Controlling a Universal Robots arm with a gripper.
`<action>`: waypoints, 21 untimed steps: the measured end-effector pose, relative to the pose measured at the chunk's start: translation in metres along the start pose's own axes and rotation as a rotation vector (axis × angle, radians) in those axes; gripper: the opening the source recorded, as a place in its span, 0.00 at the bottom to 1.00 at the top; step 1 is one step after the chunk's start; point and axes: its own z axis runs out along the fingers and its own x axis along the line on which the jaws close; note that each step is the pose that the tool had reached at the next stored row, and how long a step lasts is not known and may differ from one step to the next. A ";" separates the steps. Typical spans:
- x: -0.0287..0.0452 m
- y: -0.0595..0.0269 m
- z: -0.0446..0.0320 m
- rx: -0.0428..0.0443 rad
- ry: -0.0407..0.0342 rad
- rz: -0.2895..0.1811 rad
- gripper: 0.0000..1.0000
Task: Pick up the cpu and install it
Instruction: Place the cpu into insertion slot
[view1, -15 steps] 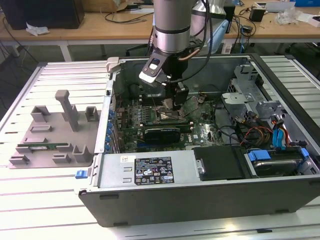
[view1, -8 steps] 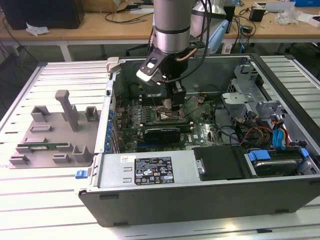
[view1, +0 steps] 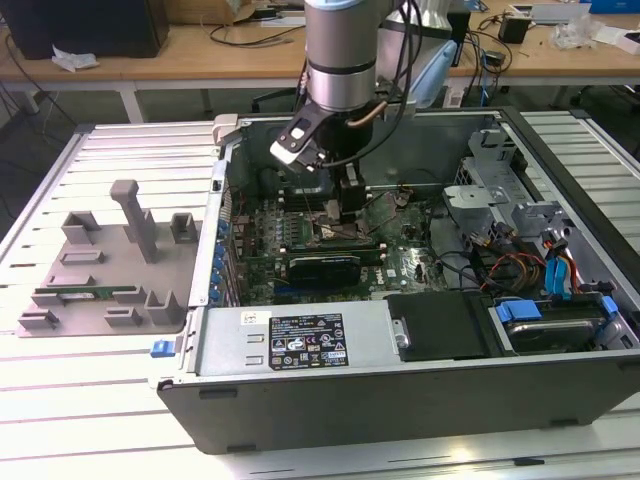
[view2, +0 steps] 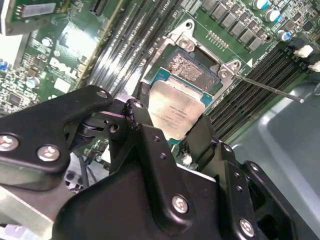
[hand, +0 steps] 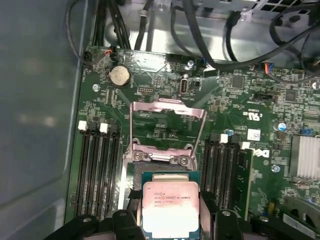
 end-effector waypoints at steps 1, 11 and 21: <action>0.0001 -0.0003 0.0012 0.0002 -0.0005 0.009 0.54; 0.0042 -0.0039 0.0135 0.0044 -0.0026 0.051 0.54; 0.0061 -0.0053 0.0270 0.0111 -0.0037 0.084 0.54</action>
